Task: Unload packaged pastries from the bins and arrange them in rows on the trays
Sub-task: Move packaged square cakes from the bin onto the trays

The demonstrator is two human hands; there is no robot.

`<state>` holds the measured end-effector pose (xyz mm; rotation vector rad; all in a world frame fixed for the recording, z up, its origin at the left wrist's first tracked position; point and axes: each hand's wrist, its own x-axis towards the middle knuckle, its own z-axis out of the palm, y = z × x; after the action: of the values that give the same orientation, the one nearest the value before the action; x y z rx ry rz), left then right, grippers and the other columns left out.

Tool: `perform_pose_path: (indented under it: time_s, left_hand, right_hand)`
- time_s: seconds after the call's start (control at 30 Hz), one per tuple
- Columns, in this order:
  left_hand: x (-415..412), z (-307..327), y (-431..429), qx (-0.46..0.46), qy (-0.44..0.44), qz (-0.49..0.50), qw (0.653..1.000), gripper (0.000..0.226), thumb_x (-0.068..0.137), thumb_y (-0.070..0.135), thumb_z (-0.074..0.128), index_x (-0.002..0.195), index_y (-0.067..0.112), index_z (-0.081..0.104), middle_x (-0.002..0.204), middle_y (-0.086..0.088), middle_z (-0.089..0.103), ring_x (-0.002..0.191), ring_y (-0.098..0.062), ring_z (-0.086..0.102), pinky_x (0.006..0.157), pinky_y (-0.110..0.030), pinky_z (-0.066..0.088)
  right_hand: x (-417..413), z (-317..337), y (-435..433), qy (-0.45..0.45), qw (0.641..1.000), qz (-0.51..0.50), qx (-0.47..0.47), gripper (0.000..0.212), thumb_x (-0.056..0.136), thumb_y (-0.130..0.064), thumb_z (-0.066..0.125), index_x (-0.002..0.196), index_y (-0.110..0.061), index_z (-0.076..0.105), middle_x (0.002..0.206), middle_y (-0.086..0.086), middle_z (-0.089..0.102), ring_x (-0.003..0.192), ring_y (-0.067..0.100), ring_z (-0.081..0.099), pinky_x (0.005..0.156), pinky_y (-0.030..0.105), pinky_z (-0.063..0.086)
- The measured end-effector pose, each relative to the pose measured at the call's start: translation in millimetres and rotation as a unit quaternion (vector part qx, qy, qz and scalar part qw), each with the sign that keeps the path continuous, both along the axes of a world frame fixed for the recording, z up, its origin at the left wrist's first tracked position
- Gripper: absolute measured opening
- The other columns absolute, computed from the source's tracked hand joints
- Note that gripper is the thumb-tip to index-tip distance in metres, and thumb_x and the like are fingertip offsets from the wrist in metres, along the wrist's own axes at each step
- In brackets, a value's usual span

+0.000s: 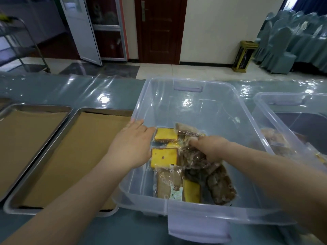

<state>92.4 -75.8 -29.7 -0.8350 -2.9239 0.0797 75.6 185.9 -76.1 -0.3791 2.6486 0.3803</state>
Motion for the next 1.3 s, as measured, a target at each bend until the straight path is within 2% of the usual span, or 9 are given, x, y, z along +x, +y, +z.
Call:
perform_pose_path:
  time_s: [0.13, 0.3, 0.43, 0.57, 0.7, 0.87, 1.0, 1.17, 1.3]
  left_hand:
    - [4.6, 7.2, 0.1, 0.023, -0.009, 0.006, 1.0, 0.062, 0.089, 0.034, 0.048, 0.145, 0.022, 0.024, 0.148, -0.002, 0.035, 0.142, -0.018, 0.015, 0.113, -0.03, -0.003]
    - [8.9, 7.1, 17.3, -0.159, 0.083, -0.103, 0.978, 0.053, 0.091, 0.018, 0.04, 0.142, 0.013, 0.026, 0.15, -0.015, 0.028, 0.144, -0.029, 0.005, 0.101, -0.043, -0.028]
    - [-13.7, 6.3, 65.6, -0.204, 0.026, -0.14, 0.968, 0.045, 0.092, 0.022, 0.047, 0.135, 0.017, 0.039, 0.142, -0.01, 0.04, 0.141, -0.028, 0.019, 0.113, -0.05, 0.0]
    - [-20.8, -19.8, 107.5, -0.301, -0.001, -0.189, 0.935, 0.035, 0.09, 0.015, 0.05, 0.125, 0.015, 0.052, 0.128, -0.009, 0.054, 0.124, -0.03, 0.043, 0.109, -0.05, 0.024]
    - [-9.4, -63.8, 105.5, -0.328, -0.081, -0.297, 0.893, 0.038, 0.089, 0.015, 0.055, 0.127, 0.016, 0.051, 0.125, -0.009, 0.054, 0.117, -0.03, 0.048, 0.097, -0.046, 0.038]
    - [-12.0, -92.2, 87.1, -0.335, -0.166, -0.3, 0.877, 0.076, 0.074, 0.03, 0.075, 0.136, 0.018, 0.034, 0.136, -0.011, 0.043, 0.119, -0.031, 0.043, 0.098, -0.046, 0.039]
    - [-24.0, -92.0, 88.6, -0.358, -0.123, -0.308, 0.873, 0.071, 0.073, 0.037, 0.074, 0.133, 0.016, 0.041, 0.135, -0.009, 0.045, 0.125, -0.029, 0.038, 0.108, -0.049, 0.024]
    - [-45.9, -60.4, 90.2, -0.262, -0.127, -0.195, 0.937, 0.035, 0.078, 0.033, 0.07, 0.101, 0.024, 0.046, 0.113, -0.004, 0.059, 0.111, -0.028, 0.05, 0.105, -0.049, 0.028]
    - [-63.4, -28.3, 85.5, -0.06, -0.104, -0.119, 0.986, 0.037, 0.076, 0.03, 0.07, 0.093, 0.024, 0.037, 0.106, -0.002, 0.057, 0.097, -0.026, 0.052, 0.074, -0.036, 0.038]
  right_hand:
    - [-9.0, 14.6, 2.4, 0.041, 0.998, -0.031, -0.022, 0.064, 0.079, -0.011, 0.06, 0.135, -0.028, 0.032, 0.114, 0.006, 0.052, 0.099, 0.029, 0.058, 0.064, 0.034, 0.043]
    - [-16.4, 26.4, 11.1, 0.112, 0.99, -0.06, -0.063, 0.062, 0.08, -0.009, 0.058, 0.133, -0.029, 0.033, 0.105, 0.005, 0.049, 0.086, 0.028, 0.054, 0.061, 0.035, 0.041]
    - [-15.5, 32.6, 14.3, 0.137, 0.983, -0.087, -0.09, 0.062, 0.08, -0.004, 0.057, 0.133, -0.028, 0.034, 0.095, 0.002, 0.039, 0.077, 0.025, 0.044, 0.059, 0.036, 0.038]
    - [-12.4, 31.4, 15.5, 0.154, 0.976, -0.114, -0.103, 0.056, 0.082, -0.002, 0.056, 0.13, -0.023, 0.036, 0.094, 0.003, 0.035, 0.078, 0.026, 0.041, 0.062, 0.036, 0.037]
    - [-12.0, 32.3, 11.8, 0.14, 0.977, -0.124, -0.105, 0.052, 0.084, -0.003, 0.055, 0.128, -0.025, 0.039, 0.1, 0.004, 0.041, 0.086, 0.028, 0.048, 0.064, 0.037, 0.038]
    - [-9.2, 31.9, 5.6, 0.127, 0.98, -0.116, -0.097, 0.05, 0.085, -0.004, 0.056, 0.128, -0.023, 0.04, 0.115, 0.009, 0.048, 0.101, 0.032, 0.054, 0.067, 0.037, 0.037]
    - [-8.0, 39.1, 10.0, 0.144, 0.974, -0.134, -0.113, 0.047, 0.083, -0.003, 0.055, 0.125, -0.02, 0.04, 0.103, 0.008, 0.045, 0.082, 0.03, 0.05, 0.061, 0.036, 0.037]
    - [-11.5, 41.6, 8.4, 0.191, 0.959, -0.151, -0.148, 0.046, 0.082, 0.001, 0.054, 0.121, -0.018, 0.038, 0.103, 0.009, 0.044, 0.083, 0.031, 0.048, 0.061, 0.036, 0.035]
    - [-14.1, 43.2, 8.3, 0.238, 0.942, -0.171, -0.166, 0.055, 0.081, 0.0, 0.056, 0.128, -0.017, 0.033, 0.113, 0.012, 0.045, 0.098, 0.034, 0.05, 0.065, 0.038, 0.035]
